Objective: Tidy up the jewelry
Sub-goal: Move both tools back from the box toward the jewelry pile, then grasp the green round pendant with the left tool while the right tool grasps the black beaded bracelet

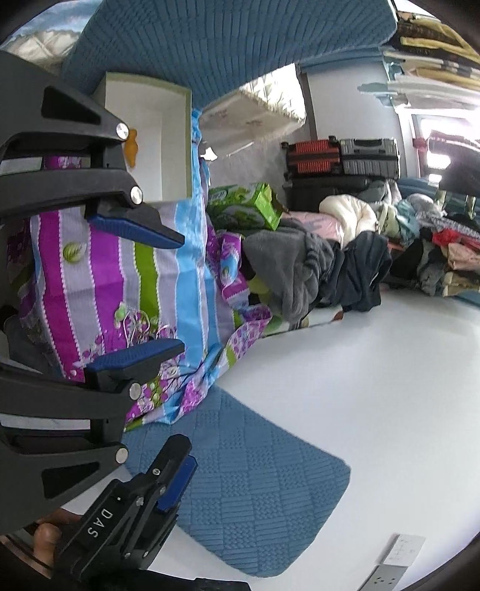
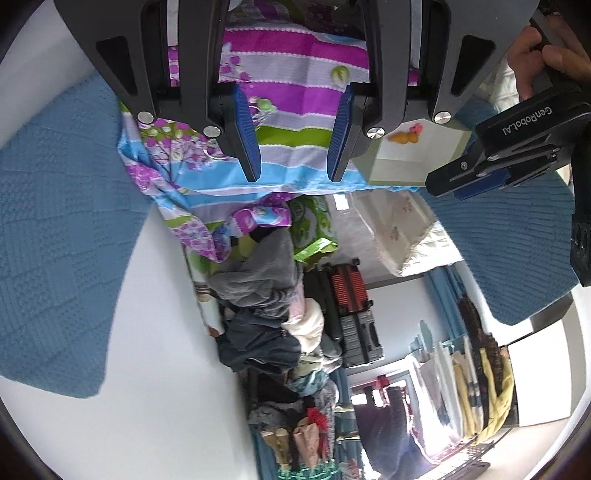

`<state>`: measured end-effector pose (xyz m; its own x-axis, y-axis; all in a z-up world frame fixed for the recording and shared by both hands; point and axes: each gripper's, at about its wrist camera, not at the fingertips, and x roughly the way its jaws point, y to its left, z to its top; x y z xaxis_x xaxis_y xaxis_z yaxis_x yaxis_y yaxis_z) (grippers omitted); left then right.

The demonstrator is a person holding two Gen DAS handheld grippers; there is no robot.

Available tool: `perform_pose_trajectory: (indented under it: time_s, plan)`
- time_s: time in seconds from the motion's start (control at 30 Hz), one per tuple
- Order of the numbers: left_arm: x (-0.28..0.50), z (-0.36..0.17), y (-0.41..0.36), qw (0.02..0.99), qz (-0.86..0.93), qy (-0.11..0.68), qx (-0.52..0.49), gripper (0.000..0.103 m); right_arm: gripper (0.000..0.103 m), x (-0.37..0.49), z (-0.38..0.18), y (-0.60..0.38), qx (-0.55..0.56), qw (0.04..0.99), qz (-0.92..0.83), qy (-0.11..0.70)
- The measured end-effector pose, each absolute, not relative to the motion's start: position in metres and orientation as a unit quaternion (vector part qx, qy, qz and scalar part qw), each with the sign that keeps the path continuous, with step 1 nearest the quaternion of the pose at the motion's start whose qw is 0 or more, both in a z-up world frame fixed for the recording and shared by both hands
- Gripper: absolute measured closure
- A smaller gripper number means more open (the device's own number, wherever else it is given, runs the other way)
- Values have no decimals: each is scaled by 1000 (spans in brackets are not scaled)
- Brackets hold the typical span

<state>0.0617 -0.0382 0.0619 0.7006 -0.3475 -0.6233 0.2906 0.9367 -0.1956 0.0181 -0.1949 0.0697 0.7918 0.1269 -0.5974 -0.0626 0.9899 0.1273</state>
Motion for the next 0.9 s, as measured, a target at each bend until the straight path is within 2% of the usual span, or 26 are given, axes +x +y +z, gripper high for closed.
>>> perform_pose_trajectory:
  time_s: [0.37, 0.9]
  plan:
    - [72, 23, -89, 900, -202, 384, -28, 52, 68, 14, 30, -257, 77, 937, 5, 341]
    - [123, -99, -135, 850, -195, 489, -5, 53, 74, 61, -98, -310, 110, 890, -41, 441]
